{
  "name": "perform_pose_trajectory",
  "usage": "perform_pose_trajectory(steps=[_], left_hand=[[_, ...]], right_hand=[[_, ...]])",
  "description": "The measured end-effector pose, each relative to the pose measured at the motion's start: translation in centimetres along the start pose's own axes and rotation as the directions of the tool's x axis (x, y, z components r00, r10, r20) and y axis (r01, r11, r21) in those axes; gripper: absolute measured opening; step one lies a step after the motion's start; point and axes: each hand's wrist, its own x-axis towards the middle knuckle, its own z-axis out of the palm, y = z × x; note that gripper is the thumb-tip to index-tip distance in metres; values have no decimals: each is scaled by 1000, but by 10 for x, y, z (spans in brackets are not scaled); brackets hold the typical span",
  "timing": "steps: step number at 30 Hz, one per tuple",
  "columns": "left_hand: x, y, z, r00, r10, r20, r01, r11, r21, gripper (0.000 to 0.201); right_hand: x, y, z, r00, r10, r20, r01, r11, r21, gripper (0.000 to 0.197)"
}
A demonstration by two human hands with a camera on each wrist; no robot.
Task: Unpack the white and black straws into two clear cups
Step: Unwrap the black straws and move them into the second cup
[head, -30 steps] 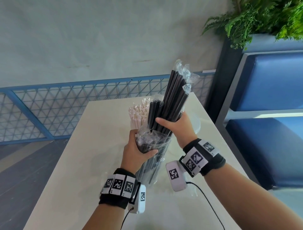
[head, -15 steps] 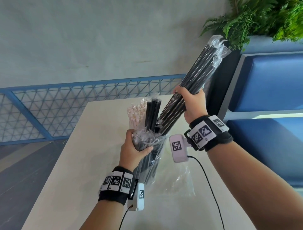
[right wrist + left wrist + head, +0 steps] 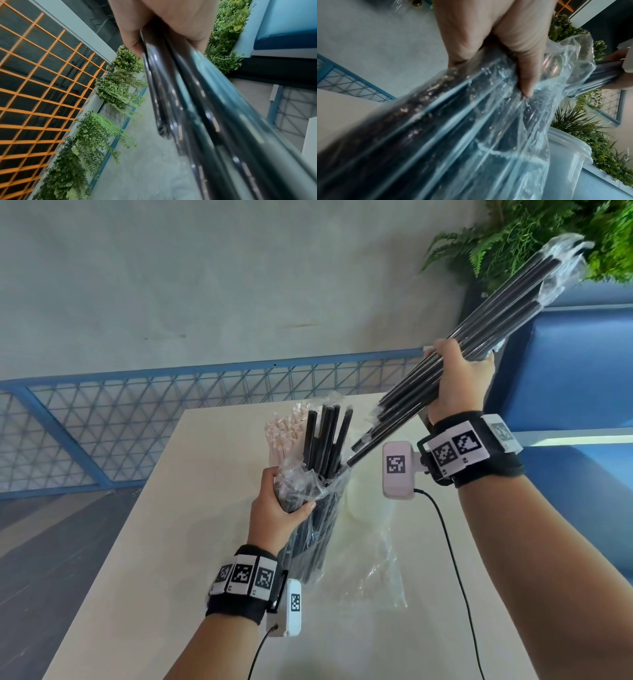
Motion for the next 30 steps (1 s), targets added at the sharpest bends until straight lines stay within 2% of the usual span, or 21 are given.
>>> perform_pose_trajectory(steps=[4, 10, 14, 17, 20, 25, 30], left_hand=[[1, -1, -1, 1000, -5, -10, 5, 1000, -7, 59], [2, -2, 1, 1000, -3, -11, 3, 1000, 2, 58], [2, -2, 1, 1000, 5, -13, -5, 1000, -7, 58], [1, 0, 0, 1000, 5, -13, -5, 1000, -24, 56], [1, 4, 2, 1000, -12, -18, 11, 996, -84, 57], [4, 14, 5, 1000, 1, -5, -2, 973, -230, 62], [2, 17, 8, 1000, -7, 16, 11, 944, -331, 72]], right_hand=[[13, 2, -8, 992, -13, -123, 15, 1000, 18, 27], [17, 5, -11, 986, -59, -153, 57, 998, -21, 25], [23, 7, -16, 974, -156, -166, 151, 988, -42, 28], [20, 18, -16, 972, -222, -77, 205, 962, -182, 39], [7, 45, -19, 977, -195, 82, 212, 911, -353, 38], [-15, 84, -29, 962, -11, 273, 153, 850, -504, 44], [-26, 104, -36, 945, 96, 314, 113, 802, -587, 56]])
